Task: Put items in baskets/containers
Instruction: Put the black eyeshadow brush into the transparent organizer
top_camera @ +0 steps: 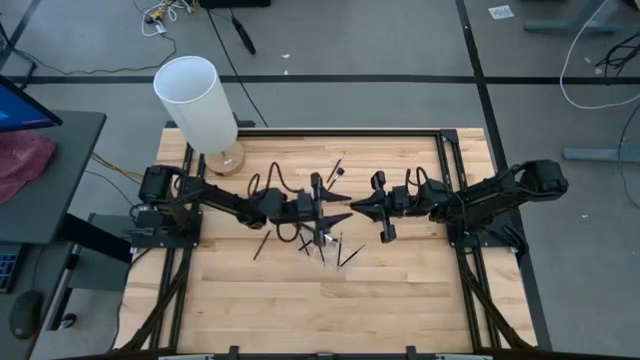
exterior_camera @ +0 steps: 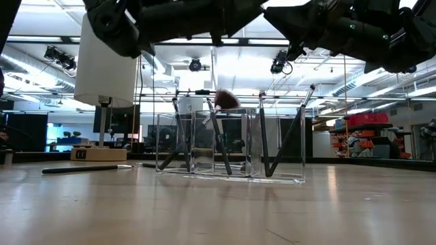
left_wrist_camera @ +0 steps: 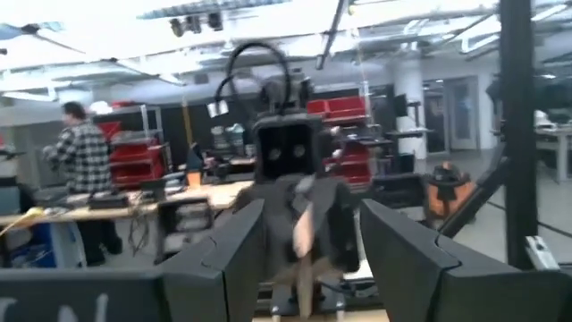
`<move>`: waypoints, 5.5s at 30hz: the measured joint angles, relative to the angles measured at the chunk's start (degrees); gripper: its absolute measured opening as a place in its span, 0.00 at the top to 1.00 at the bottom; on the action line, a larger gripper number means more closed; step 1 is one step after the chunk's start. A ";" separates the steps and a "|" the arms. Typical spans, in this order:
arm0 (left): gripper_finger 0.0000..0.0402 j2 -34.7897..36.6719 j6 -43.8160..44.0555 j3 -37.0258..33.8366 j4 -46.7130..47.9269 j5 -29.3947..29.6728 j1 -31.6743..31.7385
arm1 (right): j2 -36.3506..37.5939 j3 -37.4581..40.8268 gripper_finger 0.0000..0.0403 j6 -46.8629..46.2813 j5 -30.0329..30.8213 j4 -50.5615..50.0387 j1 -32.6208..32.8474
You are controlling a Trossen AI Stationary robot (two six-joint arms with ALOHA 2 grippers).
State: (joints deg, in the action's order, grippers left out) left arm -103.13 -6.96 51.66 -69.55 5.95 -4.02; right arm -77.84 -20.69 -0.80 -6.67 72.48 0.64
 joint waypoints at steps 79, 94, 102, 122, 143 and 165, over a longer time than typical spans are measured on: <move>0.91 7.85 19.91 0.86 57.02 -9.64 -2.53 | 5.55 -0.02 0.76 2.35 8.35 -19.89 -4.37; 0.64 7.90 18.51 0.86 57.45 -4.10 -2.51 | 5.55 -0.02 0.76 1.64 8.34 -19.91 -4.37; 0.54 12.91 18.25 0.88 57.89 -7.09 -2.53 | 5.55 -0.02 0.76 1.46 8.32 -20.52 -4.37; 0.56 30.17 41.85 -3.66 102.06 18.14 -7.35 | 5.53 -0.02 0.76 2.92 9.26 -21.65 -4.42; 0.56 27.53 65.96 -34.43 62.40 40.39 -22.93 | 5.53 -0.02 0.76 2.05 9.39 -21.57 -6.62; 0.61 8.85 66.61 -30.49 59.88 41.12 -25.49 | 5.51 -0.02 0.76 1.26 9.24 -20.16 -6.62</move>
State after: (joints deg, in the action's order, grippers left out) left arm -94.28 59.64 21.16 -9.67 47.07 -29.51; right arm -72.34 -20.71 0.46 2.57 52.33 -5.98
